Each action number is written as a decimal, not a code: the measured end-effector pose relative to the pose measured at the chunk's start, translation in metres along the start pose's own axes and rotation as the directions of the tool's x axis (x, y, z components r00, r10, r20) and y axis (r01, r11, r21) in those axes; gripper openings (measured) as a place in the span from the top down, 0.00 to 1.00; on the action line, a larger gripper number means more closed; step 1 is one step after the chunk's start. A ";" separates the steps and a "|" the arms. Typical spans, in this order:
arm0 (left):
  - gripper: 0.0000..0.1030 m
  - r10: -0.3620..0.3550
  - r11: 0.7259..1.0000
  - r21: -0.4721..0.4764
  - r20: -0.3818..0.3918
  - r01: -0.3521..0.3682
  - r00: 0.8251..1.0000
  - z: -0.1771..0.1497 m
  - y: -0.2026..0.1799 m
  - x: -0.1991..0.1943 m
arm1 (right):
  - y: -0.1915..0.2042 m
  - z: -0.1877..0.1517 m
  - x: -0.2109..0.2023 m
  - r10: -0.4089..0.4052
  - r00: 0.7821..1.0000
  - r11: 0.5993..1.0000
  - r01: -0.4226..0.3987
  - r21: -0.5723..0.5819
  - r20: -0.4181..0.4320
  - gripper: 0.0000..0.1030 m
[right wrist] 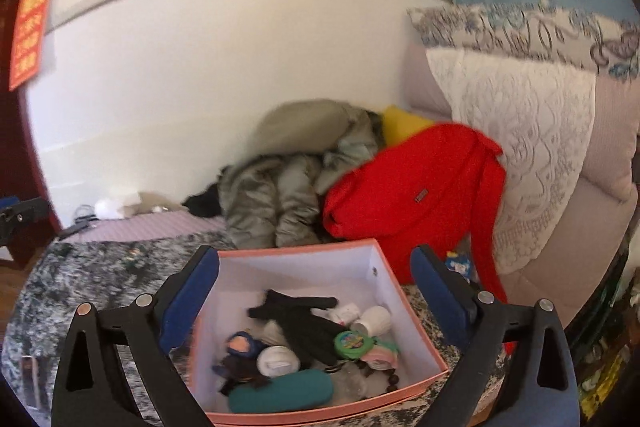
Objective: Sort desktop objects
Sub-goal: 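Grasp the clear plastic case with the right tool while the left grasps the teal snack packet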
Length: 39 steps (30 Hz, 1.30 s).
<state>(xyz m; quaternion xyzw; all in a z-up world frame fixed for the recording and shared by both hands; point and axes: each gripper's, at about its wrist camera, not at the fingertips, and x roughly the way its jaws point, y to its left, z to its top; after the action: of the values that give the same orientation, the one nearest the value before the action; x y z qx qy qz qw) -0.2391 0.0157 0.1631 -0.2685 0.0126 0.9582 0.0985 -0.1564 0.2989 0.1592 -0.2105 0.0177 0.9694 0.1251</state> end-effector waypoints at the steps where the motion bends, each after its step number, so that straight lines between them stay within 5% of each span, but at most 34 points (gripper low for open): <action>1: 0.14 0.012 1.000 -0.005 0.007 -0.012 1.000 -0.004 0.010 -0.010 | 0.011 0.002 -0.009 0.012 1.000 1.000 -0.012 -0.008 0.012 0.04; 11: 0.12 0.149 0.977 -0.151 -0.005 -0.148 0.989 -0.054 0.132 -0.066 | 0.136 -0.011 -0.051 0.172 0.985 0.974 -0.168 -0.151 0.014 0.02; 19: 0.12 0.204 0.963 -0.162 -0.075 -0.214 0.976 -0.096 0.182 -0.028 | 0.230 -0.050 0.006 0.257 0.958 0.936 -0.280 -0.215 -0.129 0.02; 25: 0.12 0.189 0.980 -0.030 -0.159 -0.196 0.969 -0.114 0.187 0.079 | 0.260 -0.103 0.116 0.224 0.920 0.956 -0.271 -0.109 -0.322 0.02; 31: 0.12 0.130 0.990 0.098 -0.288 -0.106 0.949 -0.122 0.198 0.221 | 0.264 -0.171 0.236 0.104 0.860 0.994 -0.098 0.038 -0.500 0.02; 37: 0.13 0.101 0.992 0.107 -0.439 -0.060 0.893 -0.127 0.203 0.379 | 0.266 -0.202 0.344 0.006 0.814 0.993 0.062 0.097 -0.581 0.02; 39: 0.13 0.118 0.990 0.119 -0.468 -0.070 0.876 -0.129 0.202 0.423 | 0.270 -0.199 0.369 -0.030 0.832 0.991 0.095 0.089 -0.554 0.00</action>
<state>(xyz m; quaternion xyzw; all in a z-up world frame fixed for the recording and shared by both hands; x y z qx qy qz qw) -0.5663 -0.1156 -0.1711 -0.4883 0.0964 0.8653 0.0587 -0.4684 0.1069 -0.1793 -0.4738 0.1007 0.8604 0.1581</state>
